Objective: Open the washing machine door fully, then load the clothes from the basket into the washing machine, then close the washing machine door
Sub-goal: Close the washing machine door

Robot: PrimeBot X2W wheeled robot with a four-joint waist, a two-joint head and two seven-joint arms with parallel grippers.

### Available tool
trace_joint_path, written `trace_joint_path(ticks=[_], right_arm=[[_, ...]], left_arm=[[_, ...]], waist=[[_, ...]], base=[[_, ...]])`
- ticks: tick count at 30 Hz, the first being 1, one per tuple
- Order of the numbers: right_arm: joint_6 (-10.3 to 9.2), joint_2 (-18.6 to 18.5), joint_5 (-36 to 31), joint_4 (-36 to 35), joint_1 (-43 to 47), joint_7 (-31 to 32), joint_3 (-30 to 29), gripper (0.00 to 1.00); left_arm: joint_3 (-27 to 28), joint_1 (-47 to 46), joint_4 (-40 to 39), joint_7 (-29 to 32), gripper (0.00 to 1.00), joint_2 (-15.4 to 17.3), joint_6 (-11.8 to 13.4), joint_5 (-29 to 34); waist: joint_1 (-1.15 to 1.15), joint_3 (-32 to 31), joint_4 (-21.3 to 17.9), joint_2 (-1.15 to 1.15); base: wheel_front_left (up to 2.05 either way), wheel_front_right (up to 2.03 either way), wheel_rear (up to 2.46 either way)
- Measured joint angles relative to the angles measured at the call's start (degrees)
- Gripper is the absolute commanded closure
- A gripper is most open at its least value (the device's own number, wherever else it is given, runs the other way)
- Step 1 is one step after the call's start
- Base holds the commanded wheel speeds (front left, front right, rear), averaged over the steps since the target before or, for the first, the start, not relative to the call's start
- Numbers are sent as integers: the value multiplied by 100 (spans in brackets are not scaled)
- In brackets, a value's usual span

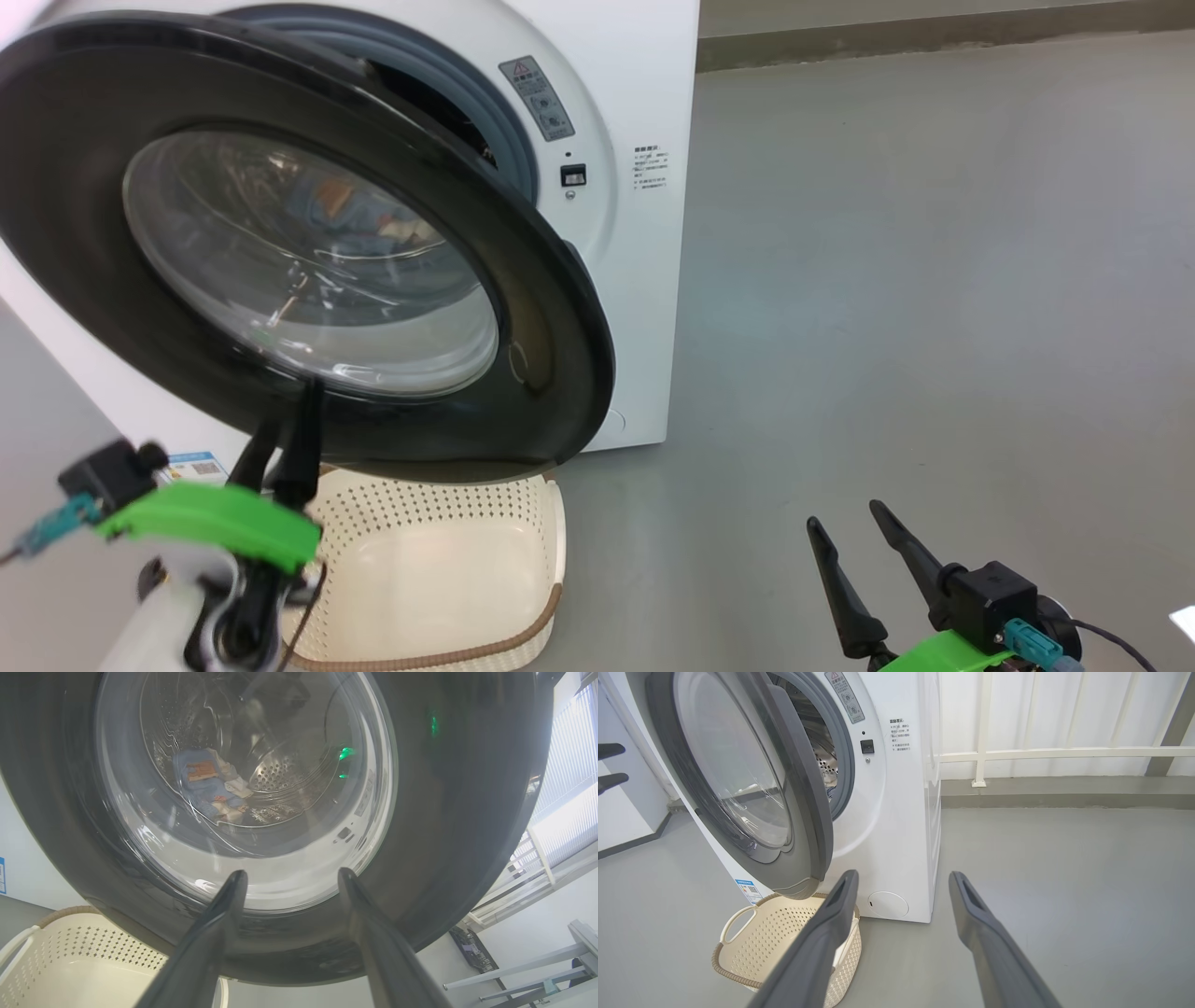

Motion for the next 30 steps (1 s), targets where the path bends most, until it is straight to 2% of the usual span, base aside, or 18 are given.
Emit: trace_joint_path(ticks=[4,7,14,17,20,30], right_arm=[[0,1,0,-46,1,0,-55,0],[0,2,0,-63,2,0,-104,0],[0,5,27,-112,61,0,-132,0],[0,9,33,-110,96,-1,-133,0],[0,13,33,-109,96,0,-131,0],[0,18,34,-111,97,-1,-141,0]], left_arm=[[-4,369,-124,-308,0,247,15,565],[140,689,-241,-385,0,348,186,971],[1042,1567,-784,-404,0,154,407,2080],[1314,1932,-995,-425,0,-24,390,2513],[1572,2229,-1173,-425,0,-193,265,2864],[2135,2831,-1550,-426,0,-556,40,3904]], waist=[[0,11,30,0],[0,13,51,0],[0,15,137,0],[0,-4,171,0],[0,-34,196,0],[0,-79,282,0]], base=[[0,0,0],[0,0,0],[0,0,0],[0,0,0],[0,0,0],[0,0,0]])
